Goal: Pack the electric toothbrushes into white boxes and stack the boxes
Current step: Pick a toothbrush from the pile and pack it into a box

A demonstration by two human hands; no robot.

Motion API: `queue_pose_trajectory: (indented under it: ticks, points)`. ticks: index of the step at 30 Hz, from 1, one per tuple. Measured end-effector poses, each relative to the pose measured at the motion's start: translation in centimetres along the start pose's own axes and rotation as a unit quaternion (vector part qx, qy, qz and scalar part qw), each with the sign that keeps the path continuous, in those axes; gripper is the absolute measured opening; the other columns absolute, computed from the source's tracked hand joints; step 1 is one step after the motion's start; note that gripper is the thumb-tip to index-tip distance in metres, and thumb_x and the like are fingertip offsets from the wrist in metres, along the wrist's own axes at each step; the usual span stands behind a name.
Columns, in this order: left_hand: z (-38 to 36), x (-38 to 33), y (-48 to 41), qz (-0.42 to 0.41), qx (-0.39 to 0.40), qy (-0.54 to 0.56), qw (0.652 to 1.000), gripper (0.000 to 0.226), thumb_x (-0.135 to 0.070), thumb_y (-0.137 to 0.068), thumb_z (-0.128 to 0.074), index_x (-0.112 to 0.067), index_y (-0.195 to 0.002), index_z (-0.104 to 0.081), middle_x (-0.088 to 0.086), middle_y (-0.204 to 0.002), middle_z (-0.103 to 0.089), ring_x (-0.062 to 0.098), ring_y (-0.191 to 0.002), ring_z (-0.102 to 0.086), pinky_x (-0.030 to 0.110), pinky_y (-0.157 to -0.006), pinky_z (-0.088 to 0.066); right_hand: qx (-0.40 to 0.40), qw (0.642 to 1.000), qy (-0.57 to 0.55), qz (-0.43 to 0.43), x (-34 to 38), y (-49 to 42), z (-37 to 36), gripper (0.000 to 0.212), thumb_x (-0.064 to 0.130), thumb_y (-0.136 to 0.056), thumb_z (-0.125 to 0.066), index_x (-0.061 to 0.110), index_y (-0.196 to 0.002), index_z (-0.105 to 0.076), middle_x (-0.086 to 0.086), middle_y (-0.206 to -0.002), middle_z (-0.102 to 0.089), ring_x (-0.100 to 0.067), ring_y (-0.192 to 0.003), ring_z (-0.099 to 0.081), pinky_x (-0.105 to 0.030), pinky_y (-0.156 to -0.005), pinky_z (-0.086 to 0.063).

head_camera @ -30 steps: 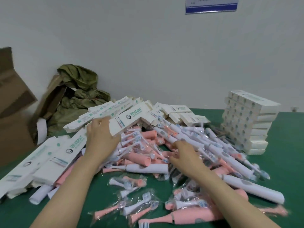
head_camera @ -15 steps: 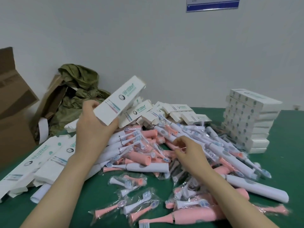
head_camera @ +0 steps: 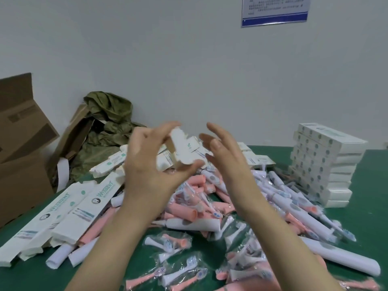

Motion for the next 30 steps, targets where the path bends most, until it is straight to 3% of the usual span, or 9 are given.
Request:
queue_pose_trajectory:
  ticks: [4, 6, 9, 14, 17, 21, 23, 27, 30]
  points:
    - [-3.9, -1.4, 0.0, -0.005, 0.03, 0.009, 0.999, 0.049, -0.038, -0.069, -0.072, -0.039, -0.114, -0.053, -0.013, -0.094, -0.042, 0.002, -0.085, -0.048, 0.003, -0.075, -0.036, -0.004, 0.998, -0.035, 0.043, 0.6, 1.0, 0.1, 0.04, 0.038, -0.091, -0.048, 0.044, -0.13, -0.044, 0.038, -0.124, -0.052, 0.016, -0.12, -0.044, -0.004, -0.089, -0.04]
    - [-5.7, -1.6, 0.3, -0.024, 0.07, 0.013, 0.997, 0.047, -0.033, -0.07, -0.071, -0.033, -0.115, -0.059, -0.011, -0.096, -0.045, 0.0, -0.089, -0.047, 0.002, -0.079, -0.035, -0.049, 0.997, -0.064, 0.021, -0.5, 1.4, 1.8, 0.037, 0.033, -0.093, -0.045, 0.041, -0.129, -0.052, 0.014, -0.129, -0.059, 0.002, -0.12, -0.051, -0.021, -0.098, -0.043]
    - [-8.7, -1.5, 1.2, -0.046, 0.17, 0.036, 0.984, 0.065, -0.02, -0.064, -0.081, -0.028, -0.124, -0.058, -0.008, -0.118, -0.051, 0.0, -0.11, -0.047, 0.003, -0.092, -0.033, -0.123, 0.987, -0.098, -0.026, -2.2, 1.6, 4.4, 0.034, 0.025, -0.101, -0.039, 0.042, -0.119, -0.062, -0.025, -0.116, -0.059, -0.019, -0.103, -0.058, -0.039, -0.092, -0.044]
    - [-10.5, -1.0, 0.4, -0.006, 0.201, 0.102, 0.974, 0.038, -0.028, -0.07, -0.073, -0.033, -0.105, -0.059, -0.015, -0.11, -0.057, 0.006, -0.109, -0.052, 0.016, -0.093, -0.037, -0.125, 0.986, -0.104, -0.043, -3.4, 1.3, 5.7, 0.039, 0.021, -0.104, -0.033, 0.042, -0.12, -0.061, 0.001, -0.087, -0.063, -0.005, -0.082, -0.061, -0.024, -0.08, -0.05]
    - [-11.0, -0.9, 0.0, 0.017, 0.189, 0.106, 0.976, 0.026, -0.024, -0.07, -0.064, -0.031, -0.092, -0.055, -0.013, -0.096, -0.055, 0.006, -0.094, -0.051, 0.015, -0.082, -0.037, -0.112, 0.988, -0.102, -0.039, -3.7, 1.4, 5.2, 0.039, 0.019, -0.104, -0.032, 0.042, -0.12, -0.059, 0.008, -0.112, -0.068, -0.004, -0.107, -0.062, -0.023, -0.083, -0.052]
    - [-11.9, -0.7, 1.0, 0.002, 0.231, 0.071, 0.97, 0.054, -0.026, -0.068, -0.067, -0.04, -0.117, -0.048, -0.018, -0.111, -0.05, 0.001, -0.107, -0.046, 0.018, -0.091, -0.037, -0.144, 0.986, -0.088, -0.018, -3.4, 1.8, 5.8, 0.039, 0.016, -0.104, -0.032, 0.04, -0.121, -0.056, 0.013, -0.098, -0.07, 0.001, -0.091, -0.065, -0.013, -0.073, -0.05]
    - [-11.9, 0.3, 1.7, 0.012, 0.238, 0.046, 0.97, 0.074, -0.025, -0.067, -0.071, -0.043, -0.13, -0.038, -0.021, -0.117, -0.043, 0.002, -0.114, -0.039, 0.022, -0.097, -0.035, -0.154, 0.984, -0.087, -0.009, -3.4, 1.9, 6.1, 0.039, 0.016, -0.104, -0.032, 0.043, -0.12, -0.055, -0.002, -0.113, -0.068, -0.003, -0.09, -0.066, -0.015, -0.07, -0.051]
    - [-10.7, 1.7, 2.0, 0.035, 0.166, 0.041, 0.985, 0.056, -0.013, -0.069, -0.075, -0.031, -0.116, -0.051, -0.015, -0.106, -0.05, -0.002, -0.103, -0.044, 0.006, -0.085, -0.034, -0.148, 0.989, -0.014, 0.012, -3.3, 2.0, 5.7, 0.036, 0.025, -0.102, -0.034, 0.053, -0.121, -0.047, -0.005, -0.141, -0.05, -0.012, -0.127, -0.049, -0.037, -0.103, -0.045]
    - [-10.5, 1.7, 2.3, 0.039, 0.14, 0.037, 0.989, 0.053, -0.009, -0.065, -0.076, -0.027, -0.112, -0.056, -0.016, -0.102, -0.051, -0.002, -0.099, -0.046, 0.003, -0.081, -0.033, -0.159, 0.982, 0.09, 0.054, -2.4, 2.3, 5.7, 0.037, 0.031, -0.096, -0.034, 0.053, -0.124, -0.042, 0.027, -0.135, -0.047, 0.007, -0.129, -0.04, -0.017, -0.105, -0.036]
Point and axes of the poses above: each hand's wrist, its own y-axis away from the middle knuckle, its own z-axis out of the back of the hand, x = y × z, the point moved 9 cm from there along -y, towards the middle knuckle
